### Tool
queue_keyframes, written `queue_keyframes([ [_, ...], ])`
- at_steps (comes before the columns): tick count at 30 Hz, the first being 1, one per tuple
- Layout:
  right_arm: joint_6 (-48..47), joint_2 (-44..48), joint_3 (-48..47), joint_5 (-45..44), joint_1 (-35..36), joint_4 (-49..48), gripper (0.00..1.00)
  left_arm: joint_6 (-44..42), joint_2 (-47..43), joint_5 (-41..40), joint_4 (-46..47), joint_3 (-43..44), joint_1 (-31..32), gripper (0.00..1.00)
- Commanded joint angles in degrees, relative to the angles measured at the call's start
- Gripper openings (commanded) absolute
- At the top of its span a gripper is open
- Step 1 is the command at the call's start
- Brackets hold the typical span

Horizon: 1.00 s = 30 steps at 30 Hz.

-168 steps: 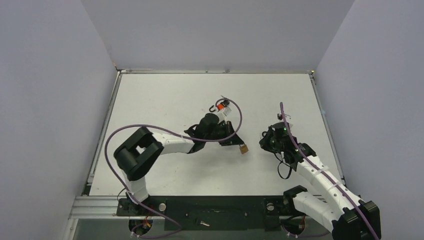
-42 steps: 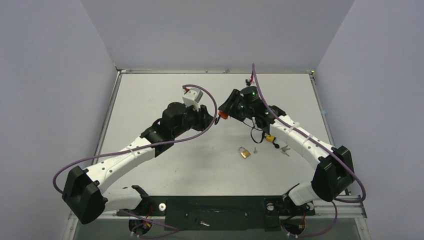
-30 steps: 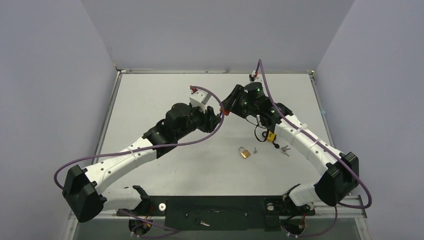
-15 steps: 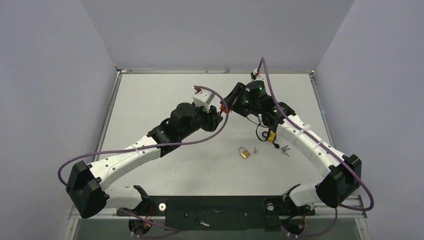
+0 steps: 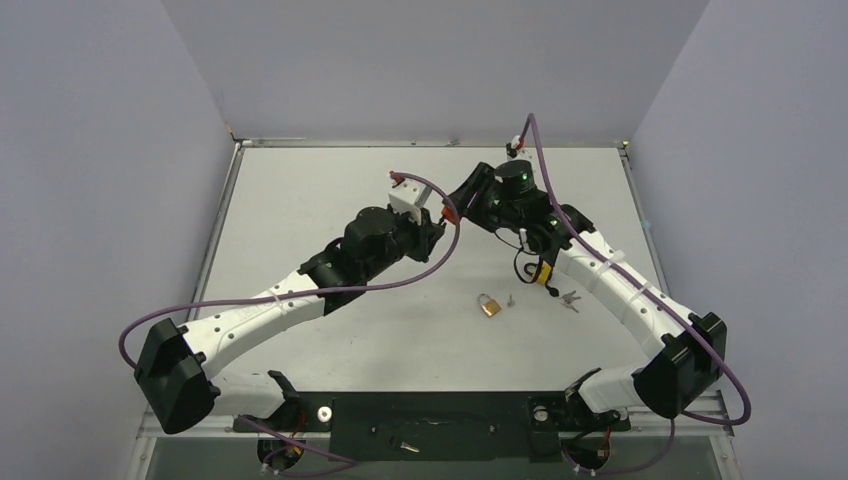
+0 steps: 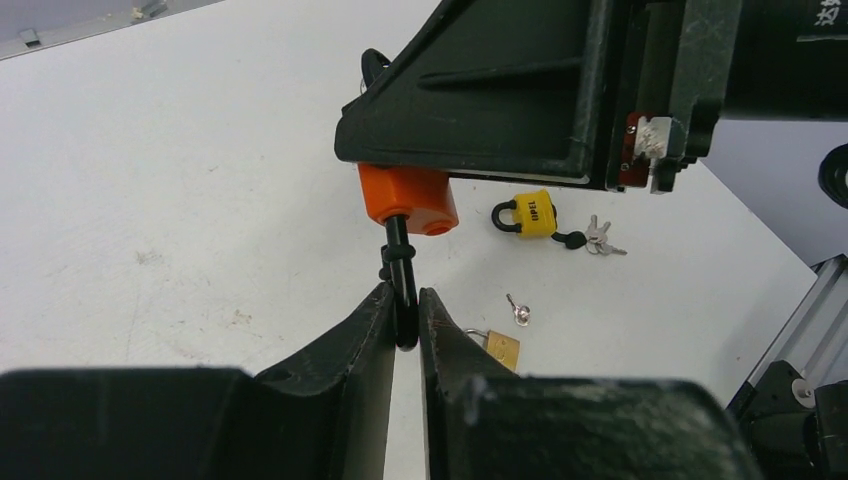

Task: Lock with the key
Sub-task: Pick up the lock from the center of the board.

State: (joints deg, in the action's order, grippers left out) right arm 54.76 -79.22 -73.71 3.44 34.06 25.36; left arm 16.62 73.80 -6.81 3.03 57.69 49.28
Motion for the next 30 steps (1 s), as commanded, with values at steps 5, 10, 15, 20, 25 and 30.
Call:
queue_keyframes([
  [5,0.4,5.0,-1.0,-1.9,0.5,-4.5,0.0,1.0,-0.7,-4.8,3.7,2.8,0.1,0.0],
  [10,-2.0,8.1,1.4,-2.2,0.8,-8.1,0.21,-0.1,-2.3,-4.9,1.7,4.7,0.1,0.0],
  [15,-8.8,12.5,3.6,-2.4,0.5,-11.0,0.65,-3.2,-5.1,-1.4,-5.5,8.8,0.1,0.0],
  [20,-15.2,16.5,4.5,3.8,-1.8,-12.5,0.86,-6.3,-8.0,1.7,-14.8,14.2,-0.2,0.0],
  [25,-22.0,19.2,4.4,18.5,-8.6,-13.3,0.87,-9.1,-9.8,7.8,-24.9,20.4,-0.6,0.0],
  [30,-27.2,20.7,4.6,33.4,-13.9,-18.8,0.86,-10.5,-10.5,16.8,-34.2,27.7,-1.1,0.0],
])
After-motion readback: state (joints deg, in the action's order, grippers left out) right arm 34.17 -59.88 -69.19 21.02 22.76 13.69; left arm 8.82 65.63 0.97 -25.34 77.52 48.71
